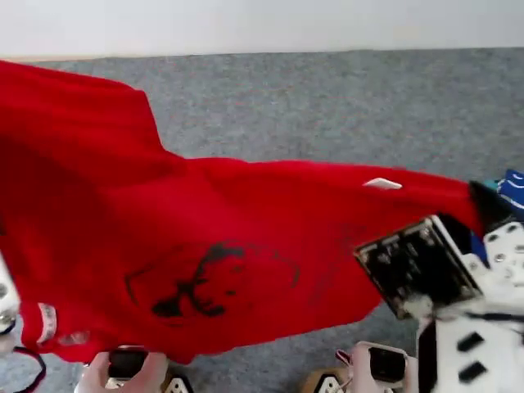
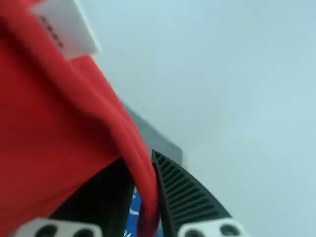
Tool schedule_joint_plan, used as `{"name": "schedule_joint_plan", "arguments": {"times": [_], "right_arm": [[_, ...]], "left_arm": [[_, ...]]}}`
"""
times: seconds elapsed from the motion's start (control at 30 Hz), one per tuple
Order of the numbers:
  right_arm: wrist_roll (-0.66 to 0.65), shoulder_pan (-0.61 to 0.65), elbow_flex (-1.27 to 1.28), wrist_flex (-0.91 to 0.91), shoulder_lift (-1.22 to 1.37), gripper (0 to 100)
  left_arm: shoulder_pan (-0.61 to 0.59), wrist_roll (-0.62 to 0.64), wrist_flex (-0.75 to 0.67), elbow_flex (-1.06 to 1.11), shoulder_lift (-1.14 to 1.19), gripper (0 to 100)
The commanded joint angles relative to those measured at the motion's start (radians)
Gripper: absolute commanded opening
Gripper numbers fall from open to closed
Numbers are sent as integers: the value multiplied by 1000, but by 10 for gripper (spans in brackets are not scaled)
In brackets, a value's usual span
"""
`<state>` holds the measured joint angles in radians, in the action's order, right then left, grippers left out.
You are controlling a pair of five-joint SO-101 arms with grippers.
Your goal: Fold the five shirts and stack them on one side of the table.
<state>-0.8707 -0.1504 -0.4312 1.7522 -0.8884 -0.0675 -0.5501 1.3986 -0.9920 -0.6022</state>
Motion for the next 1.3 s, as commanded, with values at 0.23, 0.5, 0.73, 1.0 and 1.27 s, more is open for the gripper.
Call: {"name": "schedule_joint_plan", "arguments": {"times": [0.23, 0.5, 0.73, 1.0, 1.27], "right_arm": [[12, -4, 545, -151, -31, 11], [8, 107, 1005, -650, -28, 11], [6, 131, 1157, -1003, 124, 11], [6, 116, 1016, -1216, 437, 11], [9, 120, 681, -1216, 762, 11]], "left_arm": [[5, -9, 68, 444, 11, 3], [3, -9, -384, 1063, 11, 3], [3, -11, -847, 1468, 12, 3], [-3, -64, -1069, 1612, 75, 3], [-26, -64, -1092, 1336, 404, 3]]}}
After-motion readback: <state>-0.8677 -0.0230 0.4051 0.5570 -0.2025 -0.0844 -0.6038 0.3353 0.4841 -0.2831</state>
